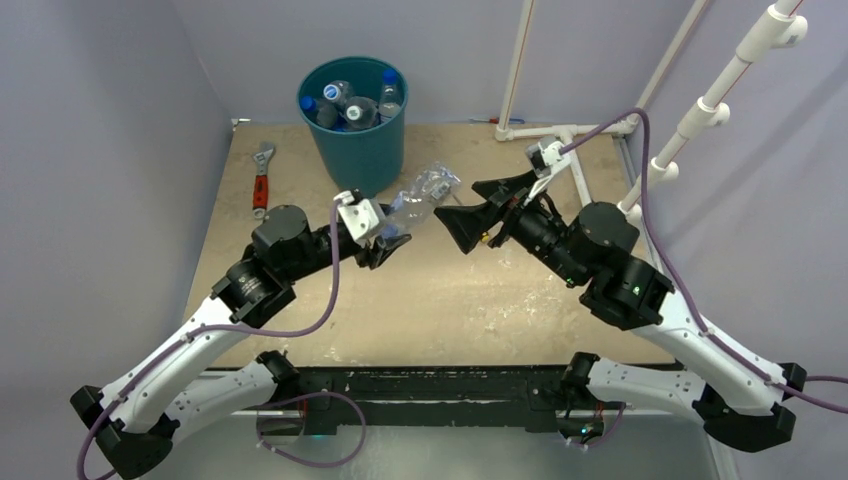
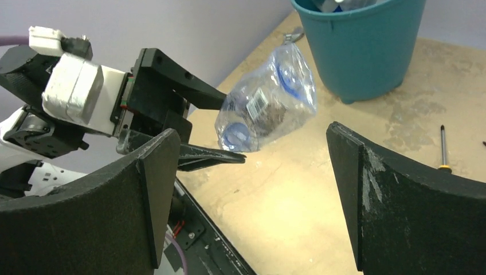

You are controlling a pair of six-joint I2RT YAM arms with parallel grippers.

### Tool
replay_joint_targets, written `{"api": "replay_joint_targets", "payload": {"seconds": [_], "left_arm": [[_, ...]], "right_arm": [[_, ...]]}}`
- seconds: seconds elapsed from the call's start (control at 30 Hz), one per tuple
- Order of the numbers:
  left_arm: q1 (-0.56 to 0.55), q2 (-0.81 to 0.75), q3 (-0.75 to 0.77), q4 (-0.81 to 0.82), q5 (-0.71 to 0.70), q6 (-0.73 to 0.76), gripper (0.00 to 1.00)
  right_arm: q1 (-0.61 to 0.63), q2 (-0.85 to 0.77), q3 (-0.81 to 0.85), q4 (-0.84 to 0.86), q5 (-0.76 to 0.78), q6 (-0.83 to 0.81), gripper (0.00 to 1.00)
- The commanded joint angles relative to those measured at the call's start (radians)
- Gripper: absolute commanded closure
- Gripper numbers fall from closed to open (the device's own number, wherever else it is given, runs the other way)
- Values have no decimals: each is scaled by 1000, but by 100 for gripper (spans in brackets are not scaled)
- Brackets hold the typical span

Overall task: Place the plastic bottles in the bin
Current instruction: Pick up the plastic bottle from the corner of the board.

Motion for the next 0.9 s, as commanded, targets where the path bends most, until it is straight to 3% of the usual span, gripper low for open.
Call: {"api": "replay_joint_targets", "payload": {"seconds": [0.0,0.23,0.47,0.67,0.87], "left_arm": [[-1,-14,-49,94,90,84,100],[-2,-80,-116,197,125,91,100],[-1,-109,-129,219,160,107,100],[-2,-115,-119,188,162,129,100],[-1,-117,-119,188,158,143,100]], "right_arm": [[-8,15,82,-21,-12,10,1],[-71,78,125,-75,-118,43,1],[-281,104,95,-42,-500,122,1],[-311,150,87,34,-709,186,4],[-313,218,103,44,-816,214,18]]}}
